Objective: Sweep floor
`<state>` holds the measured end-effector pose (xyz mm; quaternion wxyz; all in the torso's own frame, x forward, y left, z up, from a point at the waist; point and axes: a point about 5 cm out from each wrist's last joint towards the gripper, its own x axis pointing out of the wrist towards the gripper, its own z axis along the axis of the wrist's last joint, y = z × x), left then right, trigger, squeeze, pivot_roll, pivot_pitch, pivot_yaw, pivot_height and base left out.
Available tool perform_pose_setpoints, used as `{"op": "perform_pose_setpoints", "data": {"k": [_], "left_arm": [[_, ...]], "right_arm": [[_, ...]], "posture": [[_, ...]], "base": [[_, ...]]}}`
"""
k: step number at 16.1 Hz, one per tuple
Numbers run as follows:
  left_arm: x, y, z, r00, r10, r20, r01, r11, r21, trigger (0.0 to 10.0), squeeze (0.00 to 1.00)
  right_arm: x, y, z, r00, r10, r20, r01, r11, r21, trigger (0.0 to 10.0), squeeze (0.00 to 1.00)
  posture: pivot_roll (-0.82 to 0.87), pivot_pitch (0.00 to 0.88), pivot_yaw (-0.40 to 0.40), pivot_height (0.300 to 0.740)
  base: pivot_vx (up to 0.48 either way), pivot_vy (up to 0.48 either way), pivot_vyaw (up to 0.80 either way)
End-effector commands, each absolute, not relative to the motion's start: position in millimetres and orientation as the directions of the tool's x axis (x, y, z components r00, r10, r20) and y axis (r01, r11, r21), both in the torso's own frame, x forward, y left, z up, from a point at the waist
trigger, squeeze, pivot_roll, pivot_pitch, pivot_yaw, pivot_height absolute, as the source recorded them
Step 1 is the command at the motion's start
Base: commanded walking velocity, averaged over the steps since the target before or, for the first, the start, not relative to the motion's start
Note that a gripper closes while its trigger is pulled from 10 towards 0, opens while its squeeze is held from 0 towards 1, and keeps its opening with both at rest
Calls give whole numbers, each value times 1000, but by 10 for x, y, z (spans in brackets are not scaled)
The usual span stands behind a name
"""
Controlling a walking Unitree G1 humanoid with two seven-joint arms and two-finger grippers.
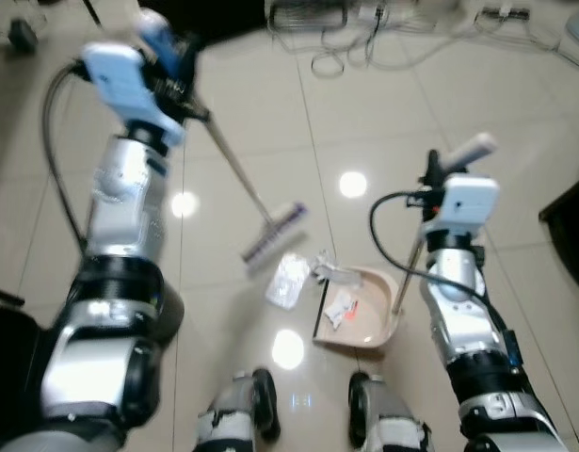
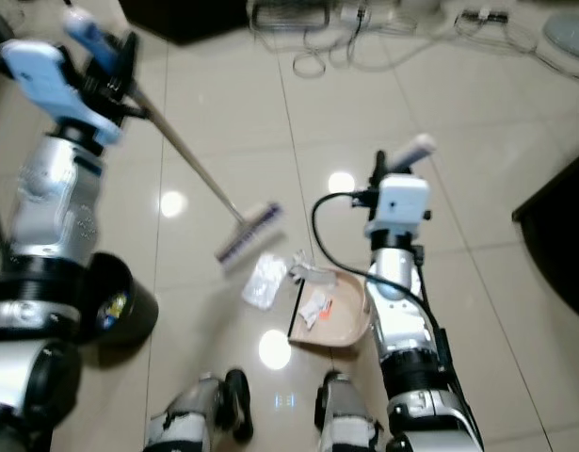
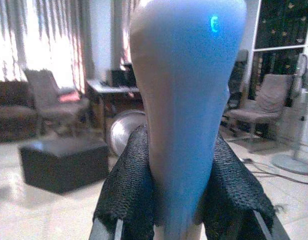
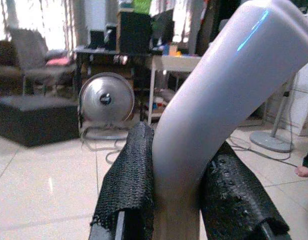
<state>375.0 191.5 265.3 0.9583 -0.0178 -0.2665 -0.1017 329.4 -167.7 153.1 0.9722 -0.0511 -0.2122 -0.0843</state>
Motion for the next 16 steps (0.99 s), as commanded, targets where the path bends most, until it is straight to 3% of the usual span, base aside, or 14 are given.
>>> {"op": "perform_pose_setpoints", "data": {"k": [1, 6, 13, 16], "left_arm": [[3749, 1950, 2633, 841, -181, 509, 189, 981, 37, 10000, 0], [3574, 2033, 2142, 903, -186, 387, 161, 982, 96, 10000, 0], [3320, 2058, 1910, 925, -158, 346, 129, 986, 106, 10000, 0], [3163, 2139, 1804, 939, -144, 312, 112, 987, 119, 10000, 0]], "right_arm": [[3279, -1683, 1661, 870, -148, 469, 185, 982, -33, 10000, 0], [3025, -1704, 1855, 850, -180, 495, 175, 983, 56, 10000, 0], [2731, -1721, 1918, 863, -201, 464, 186, 979, 78, 10000, 0], [2636, -1742, 2082, 844, -183, 505, 118, 980, 158, 10000, 0]], "posture": [[0, 104, 51, 740], [-21, 55, 48, 740], [-36, 43, 68, 740], [-49, 30, 89, 740]], "base": [[0, 0, 0], [0, 0, 0], [0, 0, 0], [0, 0, 0]]}}
